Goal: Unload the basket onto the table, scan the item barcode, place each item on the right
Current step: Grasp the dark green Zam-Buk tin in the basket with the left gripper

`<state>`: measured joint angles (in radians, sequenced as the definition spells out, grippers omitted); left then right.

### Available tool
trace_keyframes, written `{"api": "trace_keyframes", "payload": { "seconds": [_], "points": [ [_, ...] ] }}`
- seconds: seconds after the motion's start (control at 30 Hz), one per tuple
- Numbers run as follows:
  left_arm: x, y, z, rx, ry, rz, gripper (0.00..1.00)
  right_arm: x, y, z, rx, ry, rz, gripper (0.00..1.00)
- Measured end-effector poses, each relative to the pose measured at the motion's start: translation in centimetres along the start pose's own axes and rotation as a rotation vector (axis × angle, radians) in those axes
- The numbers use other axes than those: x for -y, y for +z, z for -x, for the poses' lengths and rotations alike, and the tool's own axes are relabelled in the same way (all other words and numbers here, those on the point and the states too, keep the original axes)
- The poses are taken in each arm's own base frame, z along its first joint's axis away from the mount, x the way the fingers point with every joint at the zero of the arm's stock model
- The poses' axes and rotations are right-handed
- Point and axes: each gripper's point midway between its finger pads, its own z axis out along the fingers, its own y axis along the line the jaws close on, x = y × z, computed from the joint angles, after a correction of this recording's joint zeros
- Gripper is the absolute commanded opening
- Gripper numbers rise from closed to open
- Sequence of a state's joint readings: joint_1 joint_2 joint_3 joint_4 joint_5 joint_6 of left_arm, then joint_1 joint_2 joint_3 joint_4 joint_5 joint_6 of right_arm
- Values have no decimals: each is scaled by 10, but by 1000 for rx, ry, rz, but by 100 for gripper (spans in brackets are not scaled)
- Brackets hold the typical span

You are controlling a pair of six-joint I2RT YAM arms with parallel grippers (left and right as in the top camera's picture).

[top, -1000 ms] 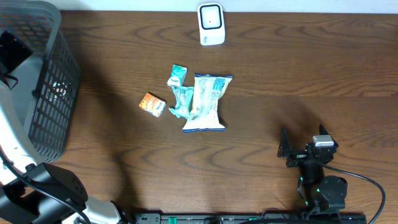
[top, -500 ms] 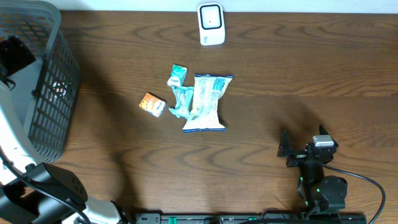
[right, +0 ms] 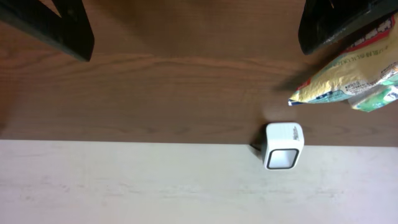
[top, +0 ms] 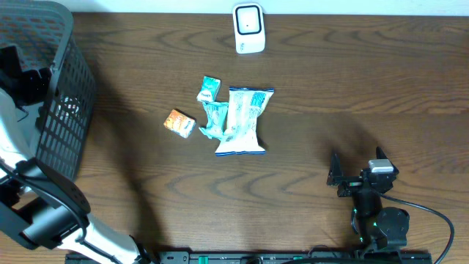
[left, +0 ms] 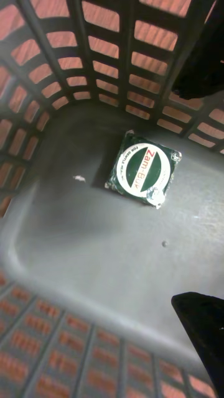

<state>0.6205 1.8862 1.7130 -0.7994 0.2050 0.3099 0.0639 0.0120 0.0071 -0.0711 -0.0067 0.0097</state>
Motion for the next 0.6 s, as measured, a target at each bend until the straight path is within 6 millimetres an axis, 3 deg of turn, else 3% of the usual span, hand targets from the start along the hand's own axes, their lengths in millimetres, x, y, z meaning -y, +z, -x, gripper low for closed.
{"api": "trace_keyframes", "payload": {
  "seconds": [0.4,0.6],
  "points": [
    [-1,38,-20,-70,36,-101,98,0,0,0,0,0,0,99],
    [9,64,-33,-106,73,-194,98,0,0,0,0,0,0,99]
  ]
}}
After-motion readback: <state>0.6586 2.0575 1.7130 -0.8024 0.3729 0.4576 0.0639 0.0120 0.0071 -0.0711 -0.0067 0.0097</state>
